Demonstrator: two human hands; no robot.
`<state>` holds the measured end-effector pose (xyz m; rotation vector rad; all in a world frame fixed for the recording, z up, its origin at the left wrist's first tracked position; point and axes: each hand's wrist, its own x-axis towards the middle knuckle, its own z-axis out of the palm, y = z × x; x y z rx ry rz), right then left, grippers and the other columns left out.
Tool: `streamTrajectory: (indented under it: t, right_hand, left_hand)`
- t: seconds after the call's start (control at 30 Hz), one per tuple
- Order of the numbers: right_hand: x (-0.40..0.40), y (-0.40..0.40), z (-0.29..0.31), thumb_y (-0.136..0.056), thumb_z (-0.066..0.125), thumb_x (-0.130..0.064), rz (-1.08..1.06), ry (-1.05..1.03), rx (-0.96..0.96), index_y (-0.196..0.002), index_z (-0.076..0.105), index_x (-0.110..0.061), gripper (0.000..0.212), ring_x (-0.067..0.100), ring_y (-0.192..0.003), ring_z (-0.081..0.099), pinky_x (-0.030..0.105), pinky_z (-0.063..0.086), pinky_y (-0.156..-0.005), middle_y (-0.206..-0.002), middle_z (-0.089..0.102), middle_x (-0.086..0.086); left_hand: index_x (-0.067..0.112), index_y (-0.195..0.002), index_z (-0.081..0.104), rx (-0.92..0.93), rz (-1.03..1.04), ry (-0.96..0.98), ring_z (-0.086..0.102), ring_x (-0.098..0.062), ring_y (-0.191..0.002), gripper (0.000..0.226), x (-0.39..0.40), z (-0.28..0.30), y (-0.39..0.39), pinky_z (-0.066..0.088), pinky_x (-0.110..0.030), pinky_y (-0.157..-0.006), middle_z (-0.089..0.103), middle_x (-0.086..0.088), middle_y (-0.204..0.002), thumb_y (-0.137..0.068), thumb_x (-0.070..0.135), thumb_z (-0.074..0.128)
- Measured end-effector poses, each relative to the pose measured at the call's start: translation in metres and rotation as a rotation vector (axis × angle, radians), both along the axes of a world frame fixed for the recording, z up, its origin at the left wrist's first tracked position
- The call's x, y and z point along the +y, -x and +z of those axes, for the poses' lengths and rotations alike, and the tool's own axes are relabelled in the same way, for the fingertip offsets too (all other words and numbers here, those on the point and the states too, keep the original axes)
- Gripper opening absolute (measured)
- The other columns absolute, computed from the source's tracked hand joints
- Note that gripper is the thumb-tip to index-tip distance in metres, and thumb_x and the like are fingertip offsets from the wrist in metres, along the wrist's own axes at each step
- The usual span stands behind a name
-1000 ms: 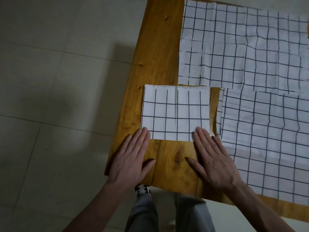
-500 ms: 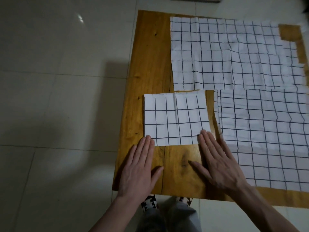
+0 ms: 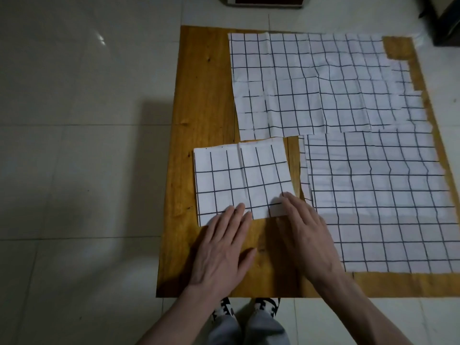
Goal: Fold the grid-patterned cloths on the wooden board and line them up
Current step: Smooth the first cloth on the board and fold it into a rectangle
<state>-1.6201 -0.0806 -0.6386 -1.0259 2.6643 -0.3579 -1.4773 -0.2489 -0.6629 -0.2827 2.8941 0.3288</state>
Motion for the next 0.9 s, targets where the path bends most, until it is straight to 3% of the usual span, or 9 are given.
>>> streamTrajectory:
  t: [0.1, 0.17, 0.37, 0.53, 0.77, 0.9]
  right_hand:
    - [-0.016, -0.004, 0.005, -0.102, 0.058, -0.019, -0.175, 0.04, 0.018, -0.152, 0.045, -0.008, 0.053, 0.032, -0.132, 0.053, 0.049, 0.051, -0.108, -0.146, 0.055, 0.015]
    - [-0.027, -0.004, 0.007, -0.1, 0.064, -0.016, -0.256, 0.029, -0.002, -0.147, 0.047, -0.006, 0.051, 0.033, -0.121, 0.056, 0.047, 0.053, -0.102, -0.135, 0.057, 0.017]
    - [-0.047, 0.006, 0.017, -0.1, 0.064, -0.031, -0.448, -0.082, -0.123, -0.138, 0.049, -0.007, 0.047, 0.03, -0.115, 0.055, 0.041, 0.051, -0.096, -0.127, 0.055, 0.015]
    - [-0.056, 0.011, 0.017, -0.095, 0.07, -0.038, -0.564, -0.086, -0.202, -0.123, 0.049, -0.014, 0.042, 0.029, -0.102, 0.063, 0.047, 0.058, -0.084, -0.113, 0.065, 0.008]
    - [-0.048, 0.012, 0.014, -0.09, 0.077, -0.03, -0.609, 0.092, -0.298, -0.127, 0.052, -0.012, 0.048, 0.026, -0.108, 0.056, 0.045, 0.056, -0.092, -0.12, 0.055, 0.006]
    - [-0.042, 0.009, 0.015, -0.093, 0.074, -0.024, -0.681, 0.346, -0.403, -0.118, 0.048, -0.022, 0.037, 0.02, -0.098, 0.061, 0.035, 0.058, -0.079, -0.107, 0.059, 0.0]
  left_hand:
    - [0.019, -0.167, 0.017, -0.007, 0.017, 0.0, 0.009, -0.023, -0.162, 0.07, 0.001, 0.0, -0.002, 0.02, -0.048, -0.124, 0.01, -0.004, -0.176, -0.109, 0.058, 0.018]
    - [0.019, -0.167, 0.017, -0.009, 0.019, 0.002, 0.01, -0.023, -0.162, 0.069, 0.001, -0.001, -0.004, 0.021, -0.048, -0.124, 0.01, -0.005, -0.176, -0.109, 0.057, 0.019]
    - [0.02, -0.166, 0.019, -0.016, 0.035, -0.019, 0.013, -0.024, -0.161, 0.069, 0.002, 0.003, -0.008, 0.031, -0.051, -0.125, 0.013, -0.004, -0.175, -0.108, 0.057, 0.026]
    - [0.022, -0.167, 0.02, -0.016, 0.071, -0.036, 0.014, -0.023, -0.161, 0.07, 0.006, 0.003, -0.005, 0.02, -0.049, -0.125, 0.015, -0.002, -0.175, -0.108, 0.061, 0.023]
    - [0.025, -0.167, 0.017, -0.037, 0.086, -0.033, 0.014, -0.025, -0.161, 0.071, 0.01, 0.006, -0.003, 0.026, -0.053, -0.126, 0.017, -0.003, -0.174, -0.107, 0.063, 0.019]
    - [0.025, -0.167, 0.018, -0.045, 0.084, -0.037, 0.014, -0.025, -0.161, 0.071, 0.011, 0.007, -0.002, 0.027, -0.054, -0.125, 0.017, -0.003, -0.174, -0.107, 0.062, 0.015]
